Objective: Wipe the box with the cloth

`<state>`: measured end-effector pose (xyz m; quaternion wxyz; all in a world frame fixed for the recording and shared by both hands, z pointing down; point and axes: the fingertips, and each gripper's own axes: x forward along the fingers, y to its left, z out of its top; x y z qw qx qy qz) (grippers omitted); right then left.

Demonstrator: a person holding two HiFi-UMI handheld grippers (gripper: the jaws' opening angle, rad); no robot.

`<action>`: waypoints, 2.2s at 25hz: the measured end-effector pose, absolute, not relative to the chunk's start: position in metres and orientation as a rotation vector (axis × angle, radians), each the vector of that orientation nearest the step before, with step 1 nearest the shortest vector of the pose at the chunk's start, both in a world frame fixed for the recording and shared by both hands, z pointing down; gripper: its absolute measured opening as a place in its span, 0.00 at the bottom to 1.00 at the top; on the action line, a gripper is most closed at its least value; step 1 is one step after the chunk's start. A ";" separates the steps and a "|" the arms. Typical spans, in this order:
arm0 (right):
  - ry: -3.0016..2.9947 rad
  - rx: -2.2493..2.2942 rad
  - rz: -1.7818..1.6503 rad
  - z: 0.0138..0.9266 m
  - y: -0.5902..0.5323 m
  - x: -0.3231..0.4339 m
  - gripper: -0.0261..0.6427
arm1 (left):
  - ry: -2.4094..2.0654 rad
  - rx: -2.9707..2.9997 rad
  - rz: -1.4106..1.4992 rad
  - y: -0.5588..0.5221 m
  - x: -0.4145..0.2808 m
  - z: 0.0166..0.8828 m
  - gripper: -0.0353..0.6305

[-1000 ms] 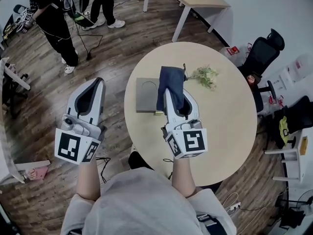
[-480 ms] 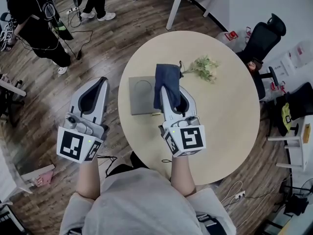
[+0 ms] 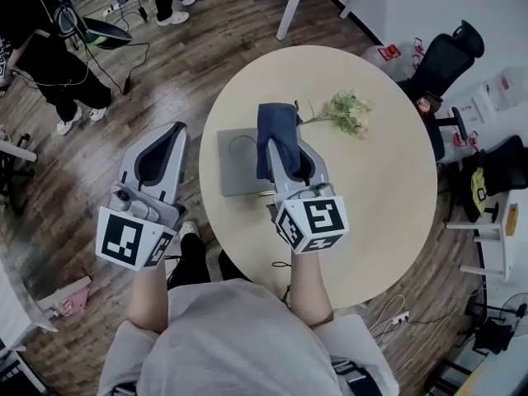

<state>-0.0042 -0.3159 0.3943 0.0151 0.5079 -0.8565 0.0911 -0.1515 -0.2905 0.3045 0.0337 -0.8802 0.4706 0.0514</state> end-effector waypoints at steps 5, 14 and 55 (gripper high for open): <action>-2.625 1.575 0.407 0.405 -0.332 -0.022 0.17 | 1.373 -2.756 0.151 -0.305 -0.164 0.301 0.06; -2.506 1.509 0.534 0.454 -0.356 -0.071 0.17 | 1.287 -2.834 0.134 -0.327 -0.189 0.313 0.06; -2.001 1.387 0.597 0.615 -0.392 -0.018 0.16 | 1.386 -2.869 0.022 -0.356 -0.201 0.351 0.06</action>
